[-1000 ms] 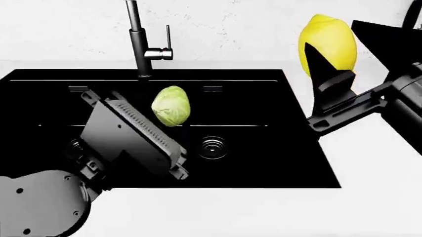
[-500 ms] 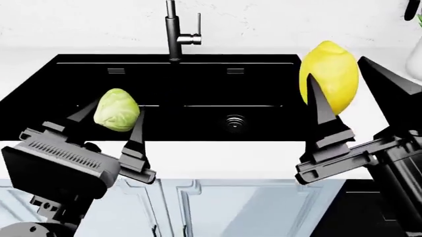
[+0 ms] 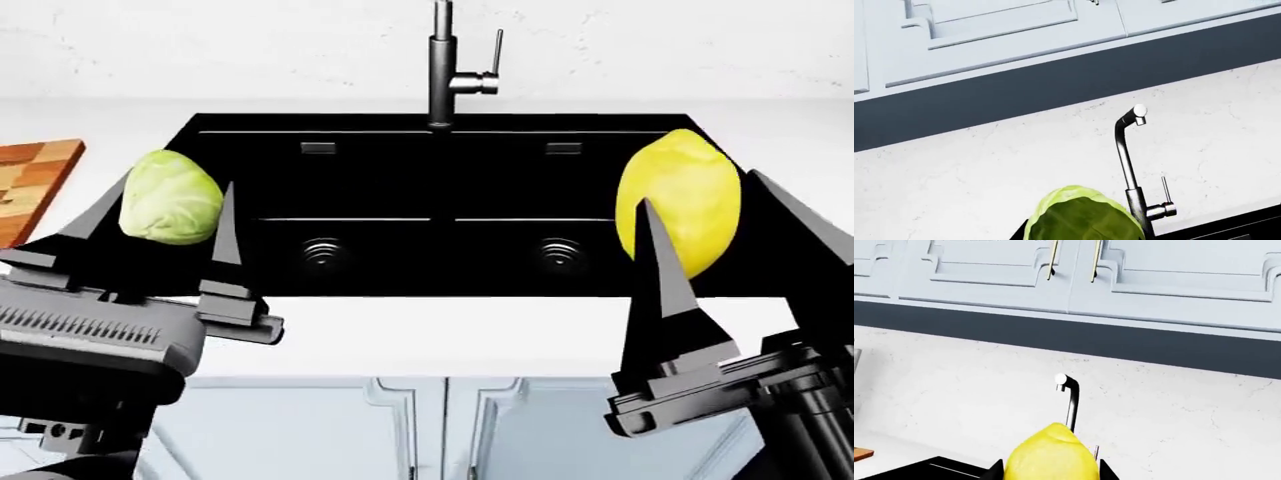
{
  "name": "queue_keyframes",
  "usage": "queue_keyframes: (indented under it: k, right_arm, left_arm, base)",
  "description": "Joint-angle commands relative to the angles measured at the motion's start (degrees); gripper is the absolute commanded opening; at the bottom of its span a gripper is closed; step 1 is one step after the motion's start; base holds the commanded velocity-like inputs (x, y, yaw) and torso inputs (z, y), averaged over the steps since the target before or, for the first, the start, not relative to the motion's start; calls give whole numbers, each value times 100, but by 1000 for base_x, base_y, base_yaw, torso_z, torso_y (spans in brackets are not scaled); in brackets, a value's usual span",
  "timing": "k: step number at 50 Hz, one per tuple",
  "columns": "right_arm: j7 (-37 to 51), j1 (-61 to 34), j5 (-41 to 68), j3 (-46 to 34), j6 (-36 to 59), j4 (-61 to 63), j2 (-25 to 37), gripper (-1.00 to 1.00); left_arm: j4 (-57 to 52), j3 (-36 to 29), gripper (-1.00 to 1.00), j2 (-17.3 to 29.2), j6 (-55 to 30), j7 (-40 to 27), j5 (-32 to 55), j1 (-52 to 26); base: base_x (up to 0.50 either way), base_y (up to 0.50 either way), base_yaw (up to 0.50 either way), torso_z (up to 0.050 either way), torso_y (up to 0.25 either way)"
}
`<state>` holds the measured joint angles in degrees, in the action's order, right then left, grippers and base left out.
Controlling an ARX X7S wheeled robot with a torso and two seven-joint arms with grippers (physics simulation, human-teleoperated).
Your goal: Pick the vegetables from the sink and place them on the cutting board.
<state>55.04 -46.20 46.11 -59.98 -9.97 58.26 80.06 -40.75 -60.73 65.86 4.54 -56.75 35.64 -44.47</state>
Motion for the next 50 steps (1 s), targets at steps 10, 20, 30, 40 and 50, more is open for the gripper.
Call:
queue_keyframes:
  k: [10,20,30,40,50]
  right_arm:
    - [36,-11,-275,-157,-118,-24,-18,-100]
    - [45,-27,-327,-175,-67,39,-12,-100]
    - [18,-68,-347,-189,3,68,-37,-100]
    - [28,-146,-357,-239,103,120,-58,-100]
    - [37,-258,-375,-365,80,134,-53,-100]
  left_arm:
    - [-24,27,-100,-100,2,-138,-81,9]
    - [-93,42,-100,-80,-62,-174,-74,4]
    - [-109,54,-100,-84,-71,-175,-87,11]
    - [-154,63,-100,-76,-162,-282,-216,26]
    - [-190,54,-100,-93,-264,-280,-260,13]
  base:
    - [71,500,0,0,0]
    - [104,500,0,0,0]
    - [157,500,0,0,0]
    - [175,501,0,0,2]
    - [175,501,0,0,0]
